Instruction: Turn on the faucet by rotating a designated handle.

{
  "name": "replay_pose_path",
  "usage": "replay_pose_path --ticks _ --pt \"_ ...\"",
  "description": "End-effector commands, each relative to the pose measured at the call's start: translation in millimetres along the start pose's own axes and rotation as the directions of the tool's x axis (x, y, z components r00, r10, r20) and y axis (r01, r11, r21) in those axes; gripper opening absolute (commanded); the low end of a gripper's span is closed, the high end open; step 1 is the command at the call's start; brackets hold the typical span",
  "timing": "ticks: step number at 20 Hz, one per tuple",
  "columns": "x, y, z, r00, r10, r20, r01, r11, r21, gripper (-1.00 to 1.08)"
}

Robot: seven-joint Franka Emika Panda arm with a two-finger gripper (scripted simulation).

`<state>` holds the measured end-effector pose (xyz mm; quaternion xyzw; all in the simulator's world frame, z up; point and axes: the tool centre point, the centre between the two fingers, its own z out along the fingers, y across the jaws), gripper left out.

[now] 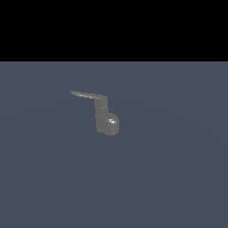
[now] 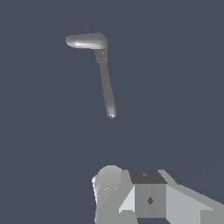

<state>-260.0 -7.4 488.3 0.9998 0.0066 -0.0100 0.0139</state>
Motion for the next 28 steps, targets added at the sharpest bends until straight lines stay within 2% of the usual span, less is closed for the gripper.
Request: replay_pose_path --ticks 1,9,15,22,28 --pt "0 0 0 1.0 0.0 0.0 0.0 1.0 0.0 -1.0" --pt "0 8 2 0.999 0.011 0.034 -0.01 1.0 -0.02 -1.0" --pt "1 8 2 0.999 0.013 0.035 -0.012 1.0 -0.02 -1.0" --pt "18 4 6 0.998 0.054 0.036 -0.054 0.999 0.006 -1.0" --pt "47 -5 15 0.991 0.129 0.043 -0.131 0.99 0.045 -1.0"
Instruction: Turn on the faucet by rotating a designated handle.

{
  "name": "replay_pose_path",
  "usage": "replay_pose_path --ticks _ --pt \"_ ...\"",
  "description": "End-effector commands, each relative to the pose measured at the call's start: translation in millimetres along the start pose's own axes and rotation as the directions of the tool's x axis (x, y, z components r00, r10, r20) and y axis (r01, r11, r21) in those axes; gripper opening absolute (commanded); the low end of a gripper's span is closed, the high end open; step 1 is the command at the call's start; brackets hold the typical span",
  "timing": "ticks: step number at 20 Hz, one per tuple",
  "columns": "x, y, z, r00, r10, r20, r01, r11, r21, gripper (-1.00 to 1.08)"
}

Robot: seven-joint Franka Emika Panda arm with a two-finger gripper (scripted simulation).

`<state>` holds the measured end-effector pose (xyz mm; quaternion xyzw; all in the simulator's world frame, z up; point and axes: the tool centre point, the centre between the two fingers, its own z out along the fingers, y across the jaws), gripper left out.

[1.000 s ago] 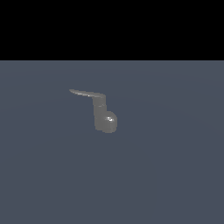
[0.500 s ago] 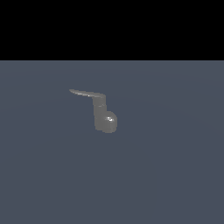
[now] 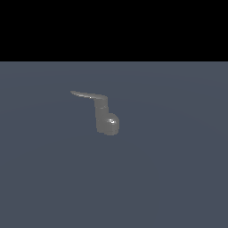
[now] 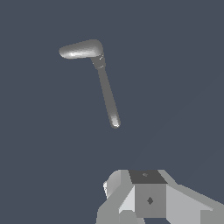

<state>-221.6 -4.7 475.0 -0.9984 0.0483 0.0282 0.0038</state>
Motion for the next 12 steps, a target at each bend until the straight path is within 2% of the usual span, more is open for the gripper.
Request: replay_pose_path --ticks 1,7,12 --pt "14 -6 5 0.999 0.039 0.004 -0.039 0.999 0.02 -1.0" --pt "55 -25 22 0.986 0.164 0.027 -0.165 0.984 0.069 -1.0" --pt "90 -42 41 0.959 0.278 0.053 -0.282 0.955 0.095 -1.0"
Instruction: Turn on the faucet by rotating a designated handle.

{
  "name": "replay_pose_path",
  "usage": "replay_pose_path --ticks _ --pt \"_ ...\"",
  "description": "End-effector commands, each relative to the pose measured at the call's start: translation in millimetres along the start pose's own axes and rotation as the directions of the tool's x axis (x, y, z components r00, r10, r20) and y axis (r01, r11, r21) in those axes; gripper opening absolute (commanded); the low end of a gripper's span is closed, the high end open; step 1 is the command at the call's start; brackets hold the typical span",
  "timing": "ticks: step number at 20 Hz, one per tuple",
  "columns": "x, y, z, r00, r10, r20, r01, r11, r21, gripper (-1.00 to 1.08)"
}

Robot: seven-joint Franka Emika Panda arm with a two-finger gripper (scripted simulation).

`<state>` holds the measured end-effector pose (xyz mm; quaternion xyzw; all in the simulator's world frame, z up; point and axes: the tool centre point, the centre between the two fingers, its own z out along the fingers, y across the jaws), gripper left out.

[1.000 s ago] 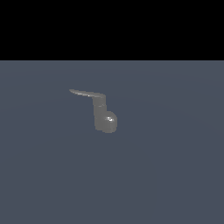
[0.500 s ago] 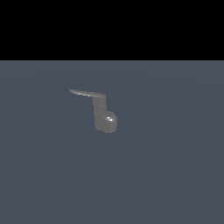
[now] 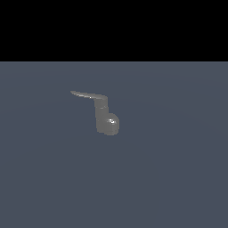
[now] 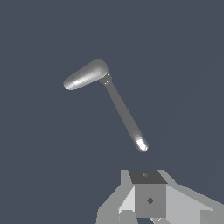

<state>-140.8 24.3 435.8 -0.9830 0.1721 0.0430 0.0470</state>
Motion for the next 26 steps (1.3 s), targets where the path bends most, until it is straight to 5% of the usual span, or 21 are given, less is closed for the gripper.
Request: replay_pose_path --ticks 1,13,26 --pt "15 -12 11 0.998 0.062 0.009 -0.062 0.998 0.014 -1.0" --pt "80 -67 77 0.93 0.365 0.04 -0.366 0.93 0.029 -1.0" --pt "137 -119 165 0.752 0.66 0.001 -0.66 0.752 0.009 -1.0"
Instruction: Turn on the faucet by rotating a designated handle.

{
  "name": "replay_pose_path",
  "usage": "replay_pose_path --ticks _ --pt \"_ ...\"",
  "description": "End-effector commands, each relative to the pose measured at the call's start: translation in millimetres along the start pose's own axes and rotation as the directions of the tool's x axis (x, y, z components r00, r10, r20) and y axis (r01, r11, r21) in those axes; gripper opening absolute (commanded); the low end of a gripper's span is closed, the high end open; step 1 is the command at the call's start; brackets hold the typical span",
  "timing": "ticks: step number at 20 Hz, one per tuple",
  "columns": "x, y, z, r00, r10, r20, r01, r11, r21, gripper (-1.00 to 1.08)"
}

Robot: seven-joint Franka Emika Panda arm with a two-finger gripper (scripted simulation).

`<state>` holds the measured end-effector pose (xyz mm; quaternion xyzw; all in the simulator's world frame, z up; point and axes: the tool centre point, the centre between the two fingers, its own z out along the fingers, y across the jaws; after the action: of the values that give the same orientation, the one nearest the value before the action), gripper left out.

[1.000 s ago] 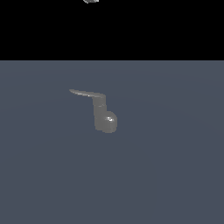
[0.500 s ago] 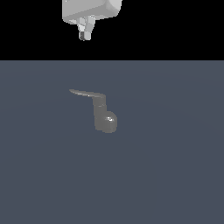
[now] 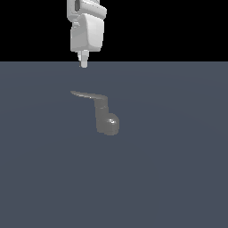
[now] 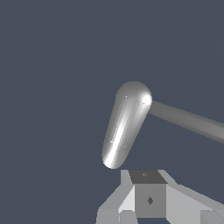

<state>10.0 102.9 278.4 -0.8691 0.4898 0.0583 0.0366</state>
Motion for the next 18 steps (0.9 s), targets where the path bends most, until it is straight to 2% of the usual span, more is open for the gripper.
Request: replay_pose_path --ticks 1,9,18 --pt "2 -13 18 0.998 0.067 -0.016 -0.067 0.998 0.0 -1.0" --pt "6 -46 70 0.966 0.245 -0.079 -0.245 0.97 0.014 -1.0" --pt "8 -64 101 0.931 0.343 -0.124 -0.341 0.939 0.038 -1.0"
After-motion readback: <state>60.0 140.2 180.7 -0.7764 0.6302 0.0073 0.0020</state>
